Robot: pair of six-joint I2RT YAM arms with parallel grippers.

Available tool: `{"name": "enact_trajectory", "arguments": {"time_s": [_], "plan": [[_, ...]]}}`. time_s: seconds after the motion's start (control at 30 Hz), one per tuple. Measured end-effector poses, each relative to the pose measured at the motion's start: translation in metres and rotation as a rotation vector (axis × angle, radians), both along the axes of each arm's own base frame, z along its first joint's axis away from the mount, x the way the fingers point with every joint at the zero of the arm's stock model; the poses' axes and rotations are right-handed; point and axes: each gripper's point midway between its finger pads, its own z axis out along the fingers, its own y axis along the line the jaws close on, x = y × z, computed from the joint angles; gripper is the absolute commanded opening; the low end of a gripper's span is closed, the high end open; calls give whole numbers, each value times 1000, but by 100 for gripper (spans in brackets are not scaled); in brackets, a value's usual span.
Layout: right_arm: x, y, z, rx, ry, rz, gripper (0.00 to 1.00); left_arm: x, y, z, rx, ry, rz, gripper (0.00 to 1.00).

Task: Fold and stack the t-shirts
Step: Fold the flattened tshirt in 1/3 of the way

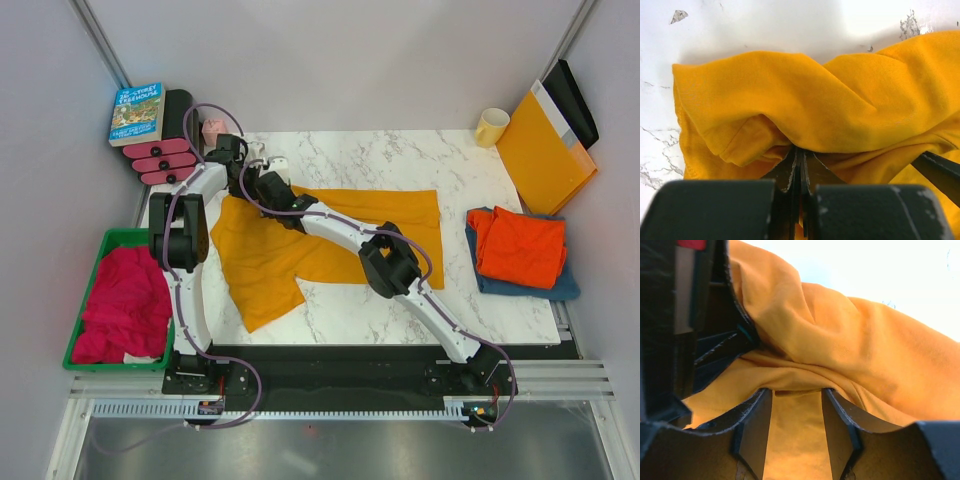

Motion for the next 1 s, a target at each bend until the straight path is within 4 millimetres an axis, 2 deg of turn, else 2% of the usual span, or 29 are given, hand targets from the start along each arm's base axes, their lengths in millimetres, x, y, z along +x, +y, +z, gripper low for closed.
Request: {"name": "enact_trajectory", "arguments": {"time_s": [0.07,0.17,0.2,0.3,0.4,0.57,0.7,0.87,1.0], "plan": [[1,-1,-3,-4,3,-2,44,0,0,0,-1,0,0,2],[2,-4,-3,-8,4,-3,24,0,0,0,-1,0,0,2],[3,-4,-3,-7,4,-5,14,0,0,0,-1,0,0,2],[5,-6,-4,-7,6,-8,5,0,-1,0,-3,2,-2,2],[5,-7,-4,-6,7,-10,0,-1,-1,0,-5,2,-3,2],[5,-7,-5,-7,8,-11,0,-1,-1,0,-5,2,-2,2],[-1,-9,-14,-21,22,-5,0,-1,-1,0,-4,2,-2,2],[-15,-14,-7,-36,35,6,0,-1,-2,0,-5,4,-3,2],[-31,-13,7,-38,34,22,0,-2,-3,0,-7,7,-2,2]]}}
